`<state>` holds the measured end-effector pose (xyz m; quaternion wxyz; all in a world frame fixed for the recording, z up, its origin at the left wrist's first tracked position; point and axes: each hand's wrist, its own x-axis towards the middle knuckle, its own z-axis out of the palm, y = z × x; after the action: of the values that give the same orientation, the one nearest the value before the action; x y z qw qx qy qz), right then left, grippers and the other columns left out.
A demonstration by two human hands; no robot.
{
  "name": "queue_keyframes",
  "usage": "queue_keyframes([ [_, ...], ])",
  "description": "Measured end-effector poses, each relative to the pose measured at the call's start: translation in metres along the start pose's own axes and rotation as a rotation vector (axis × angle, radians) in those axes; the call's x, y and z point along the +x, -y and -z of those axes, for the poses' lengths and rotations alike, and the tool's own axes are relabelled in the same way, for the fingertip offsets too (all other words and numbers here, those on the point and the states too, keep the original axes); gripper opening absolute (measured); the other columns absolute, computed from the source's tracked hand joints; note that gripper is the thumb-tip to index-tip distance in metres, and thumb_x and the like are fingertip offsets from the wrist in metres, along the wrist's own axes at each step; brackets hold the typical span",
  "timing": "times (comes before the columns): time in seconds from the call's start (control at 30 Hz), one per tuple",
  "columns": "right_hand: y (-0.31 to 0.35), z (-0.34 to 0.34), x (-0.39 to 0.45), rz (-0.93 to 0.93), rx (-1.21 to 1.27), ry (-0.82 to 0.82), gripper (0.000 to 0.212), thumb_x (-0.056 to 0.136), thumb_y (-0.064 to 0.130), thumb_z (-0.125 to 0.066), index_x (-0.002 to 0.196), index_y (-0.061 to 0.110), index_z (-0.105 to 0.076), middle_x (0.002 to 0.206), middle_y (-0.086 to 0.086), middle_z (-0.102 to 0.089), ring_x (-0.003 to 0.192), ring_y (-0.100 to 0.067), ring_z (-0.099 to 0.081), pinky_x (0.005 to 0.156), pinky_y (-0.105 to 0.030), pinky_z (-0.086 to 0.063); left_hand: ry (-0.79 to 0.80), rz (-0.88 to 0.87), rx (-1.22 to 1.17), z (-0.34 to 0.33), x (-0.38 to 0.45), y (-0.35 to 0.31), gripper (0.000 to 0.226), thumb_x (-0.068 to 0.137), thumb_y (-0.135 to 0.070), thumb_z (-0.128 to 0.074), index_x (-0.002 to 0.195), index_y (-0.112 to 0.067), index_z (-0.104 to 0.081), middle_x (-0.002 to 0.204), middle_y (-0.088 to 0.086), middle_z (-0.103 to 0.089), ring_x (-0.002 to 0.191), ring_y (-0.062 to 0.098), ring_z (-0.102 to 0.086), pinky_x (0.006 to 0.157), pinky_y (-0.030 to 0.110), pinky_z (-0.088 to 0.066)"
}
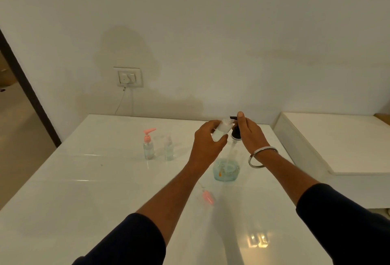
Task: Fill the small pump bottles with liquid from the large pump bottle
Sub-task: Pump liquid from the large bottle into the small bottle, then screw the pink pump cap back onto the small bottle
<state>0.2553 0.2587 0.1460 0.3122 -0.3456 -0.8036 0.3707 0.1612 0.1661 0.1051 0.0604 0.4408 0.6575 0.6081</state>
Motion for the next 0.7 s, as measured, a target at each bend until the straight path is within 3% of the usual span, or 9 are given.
queue_keyframes([
  [0.13,-0.002,0.004,-0.007,0.042,-0.089,0.008,0.038,0.097,0.039,-0.033,0.094,0.012,-0.059,0.077,-0.001,-0.058,0.077,-0.02,-0.055,0.062,-0.017,-0.04,-0.003,0.038,-0.041,0.005,-0.004,0.0,0.031,0.079,-0.016,-0.072,0.104,-0.027,-0.058,0.092,-0.022,-0.058,0.087,-0.003,-0.057,0.076,0.013,-0.047],
  [0.2,-0.008,0.004,-0.009,0.023,-0.118,-0.003,0.028,0.095,0.037,-0.041,0.094,0.013,-0.056,0.084,0.001,-0.06,0.084,-0.018,-0.056,0.069,-0.019,-0.041,-0.011,0.059,-0.062,0.008,-0.007,0.0,0.029,0.079,-0.017,-0.072,0.102,-0.028,-0.058,0.093,-0.02,-0.06,0.087,-0.004,-0.057,0.074,0.01,-0.046],
  [0.27,-0.014,0.004,-0.013,0.003,-0.149,-0.012,0.027,0.094,0.032,-0.046,0.107,0.012,-0.057,0.106,-0.006,-0.062,0.099,-0.019,-0.056,0.085,-0.023,-0.04,-0.014,0.081,-0.074,0.011,-0.012,-0.001,0.029,0.079,-0.018,-0.072,0.102,-0.029,-0.059,0.094,-0.019,-0.061,0.088,-0.004,-0.057,0.073,0.009,-0.046],
  [0.37,-0.016,0.005,-0.024,-0.005,-0.174,-0.022,0.028,0.093,0.022,-0.048,0.118,0.01,-0.055,0.122,-0.008,-0.058,0.114,-0.022,-0.053,0.094,-0.025,-0.036,-0.022,0.117,-0.092,0.018,-0.019,-0.005,0.031,0.079,-0.017,-0.073,0.1,-0.032,-0.056,0.091,-0.024,-0.058,0.085,-0.008,-0.056,0.07,0.006,-0.045],
  [0.5,-0.015,0.004,-0.043,-0.028,-0.208,-0.063,0.034,0.091,0.013,-0.05,0.125,0.008,-0.05,0.129,-0.008,-0.052,0.12,-0.023,-0.049,0.1,-0.027,-0.036,-0.026,0.162,-0.095,0.028,-0.036,-0.013,0.034,0.08,-0.017,-0.072,0.102,-0.032,-0.052,0.093,-0.026,-0.055,0.087,-0.006,-0.055,0.069,0.007,-0.044],
  [0.7,-0.016,0.001,-0.081,0.025,-0.267,-0.115,0.031,0.089,0.005,-0.048,0.12,0.006,-0.054,0.123,-0.008,-0.051,0.115,-0.021,-0.05,0.094,-0.018,-0.033,-0.026,0.207,-0.123,0.044,-0.074,-0.02,0.033,0.08,-0.015,-0.072,0.103,-0.029,-0.054,0.095,-0.022,-0.057,0.09,-0.001,-0.057,0.073,0.011,-0.048],
])
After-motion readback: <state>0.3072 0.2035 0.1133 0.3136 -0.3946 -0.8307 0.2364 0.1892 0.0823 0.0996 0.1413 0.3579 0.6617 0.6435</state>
